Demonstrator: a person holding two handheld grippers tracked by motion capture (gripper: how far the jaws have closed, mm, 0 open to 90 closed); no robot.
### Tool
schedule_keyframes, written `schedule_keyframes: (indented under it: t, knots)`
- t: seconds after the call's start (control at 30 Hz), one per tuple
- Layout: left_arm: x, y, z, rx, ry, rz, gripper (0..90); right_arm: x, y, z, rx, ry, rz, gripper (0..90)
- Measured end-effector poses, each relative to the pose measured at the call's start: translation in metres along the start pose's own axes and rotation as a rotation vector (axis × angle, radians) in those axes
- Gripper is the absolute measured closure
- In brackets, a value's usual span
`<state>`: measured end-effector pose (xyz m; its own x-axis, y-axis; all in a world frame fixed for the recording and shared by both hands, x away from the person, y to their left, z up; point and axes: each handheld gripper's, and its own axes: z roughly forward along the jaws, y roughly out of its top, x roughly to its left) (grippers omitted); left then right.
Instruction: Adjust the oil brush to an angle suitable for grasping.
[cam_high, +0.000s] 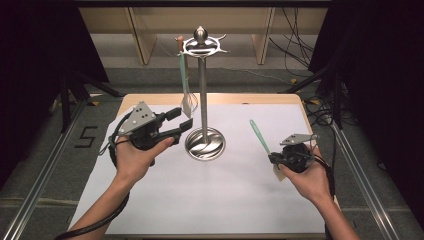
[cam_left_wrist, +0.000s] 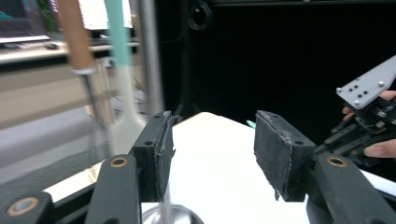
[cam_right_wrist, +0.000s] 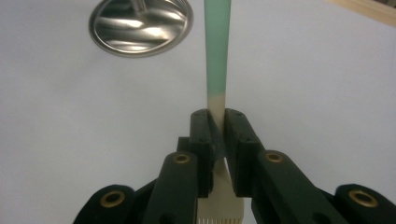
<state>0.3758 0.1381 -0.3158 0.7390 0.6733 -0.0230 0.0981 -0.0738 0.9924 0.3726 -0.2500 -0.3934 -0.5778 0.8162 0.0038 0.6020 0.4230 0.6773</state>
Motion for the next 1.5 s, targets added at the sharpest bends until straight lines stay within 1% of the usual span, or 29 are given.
schedule_keyframes:
  t: [0.03,0.07,0.17,0.2,0.23,0.3,0.33,0.37,0.4,0.43,0.47,0.53,0.6,0.63,0.67,0.7,0.73,0.83,0.9,0.93,1.07,1.1,1.17,1.2,1.23,1.3,1.4,1.43,1.5]
  knots:
    - [-0.001,-0.001,0.004,0.004,-0.004,0.006,46.8,0.005,0.001,-0.001,-0.001,0.006,0.019,82.7]
    - [-0.002,-0.001,0.006,0.009,-0.006,0.006,46.9,0.007,0.002,-0.001,-0.029,0.001,0.000,82.7]
    - [-0.007,-0.003,0.016,0.018,-0.023,0.004,47.0,0.014,0.005,-0.004,-0.060,0.007,-0.005,82.8]
    - [-0.008,-0.003,0.018,0.022,-0.026,0.005,47.0,0.014,0.007,-0.006,-0.064,0.010,-0.036,82.7]
    - [-0.009,-0.004,0.021,0.031,-0.029,0.008,47.0,0.015,0.008,-0.006,-0.068,0.014,-0.035,82.7]
    - [-0.014,-0.006,0.029,0.045,-0.039,0.002,47.0,0.021,0.010,-0.008,-0.074,0.021,-0.006,82.7]
    - [-0.014,-0.006,0.031,0.049,-0.042,0.006,47.1,0.023,0.011,-0.007,-0.090,0.024,-0.030,82.7]
    - [-0.016,-0.007,0.033,0.057,-0.047,0.007,47.0,0.024,0.012,-0.007,-0.104,0.024,-0.030,82.7]
    - [-0.017,-0.007,0.036,0.057,-0.051,0.004,47.0,0.024,0.013,-0.008,-0.102,0.024,-0.052,82.8]
    - [-0.018,-0.007,0.037,0.062,-0.054,0.003,47.0,0.028,0.014,-0.008,-0.114,0.028,-0.031,82.7]
    - [-0.018,-0.008,0.040,0.064,-0.057,0.002,47.1,0.026,0.015,-0.008,-0.118,0.034,-0.072,82.7]
    - [-0.021,-0.008,0.043,0.071,-0.066,0.001,47.0,0.033,0.017,-0.011,-0.120,0.035,-0.040,82.7]
    - [-0.023,-0.009,0.047,0.086,-0.071,0.000,46.8,0.037,0.019,-0.010,-0.149,0.036,-0.056,82.7]
    - [-0.024,-0.010,0.049,0.087,-0.072,-0.011,46.7,0.039,0.021,-0.013,-0.135,0.041,-0.051,82.7]
    - [-0.025,-0.010,0.051,0.091,-0.074,-0.012,46.6,0.042,0.022,-0.012,-0.144,0.041,-0.043,82.7]
    - [-0.026,-0.011,0.053,0.095,-0.078,-0.016,46.5,0.042,0.024,-0.012,-0.158,0.043,-0.062,82.7]
    - [-0.026,-0.011,0.054,0.097,-0.081,-0.017,46.4,0.045,0.026,-0.014,-0.154,0.045,-0.053,82.7]
    - [-0.029,-0.012,0.060,0.106,-0.098,-0.029,46.0,0.051,0.030,-0.013,-0.184,0.049,-0.064,82.7]
    - [-0.031,-0.013,0.063,0.107,-0.109,-0.040,45.9,0.054,0.032,-0.013,-0.186,0.051,-0.070,82.7]
    - [-0.031,-0.013,0.065,0.109,-0.113,-0.042,45.9,0.054,0.034,-0.013,-0.184,0.055,-0.091,82.7]
    - [-0.032,-0.013,0.070,0.096,-0.119,-0.065,46.5,0.058,0.037,-0.013,-0.173,0.068,-0.085,82.7]
    - [-0.032,-0.012,0.070,0.095,-0.119,-0.066,46.7,0.059,0.038,-0.012,-0.182,0.067,-0.106,82.7]
    - [-0.032,-0.013,0.071,0.097,-0.120,-0.070,46.8,0.059,0.038,-0.013,-0.180,0.069,-0.103,82.7]
    - [-0.032,-0.013,0.071,0.097,-0.119,-0.069,46.7,0.059,0.038,-0.012,-0.193,0.063,-0.108,82.7]
    - [-0.032,-0.013,0.072,0.097,-0.119,-0.068,46.7,0.060,0.039,-0.014,-0.183,0.067,-0.088,82.7]
    - [-0.033,-0.012,0.073,0.098,-0.124,-0.070,46.6,0.060,0.039,-0.014,-0.190,0.065,-0.083,82.7]
    - [-0.035,-0.013,0.076,0.098,-0.131,-0.074,46.6,0.061,0.041,-0.014,-0.202,0.065,-0.107,82.7]
    - [-0.036,-0.013,0.076,0.097,-0.133,-0.074,46.6,0.064,0.041,-0.015,-0.197,0.067,-0.080,82.7]
    - [-0.037,-0.013,0.078,0.098,-0.137,-0.074,46.6,0.064,0.042,-0.016,-0.203,0.066,-0.092,82.7]
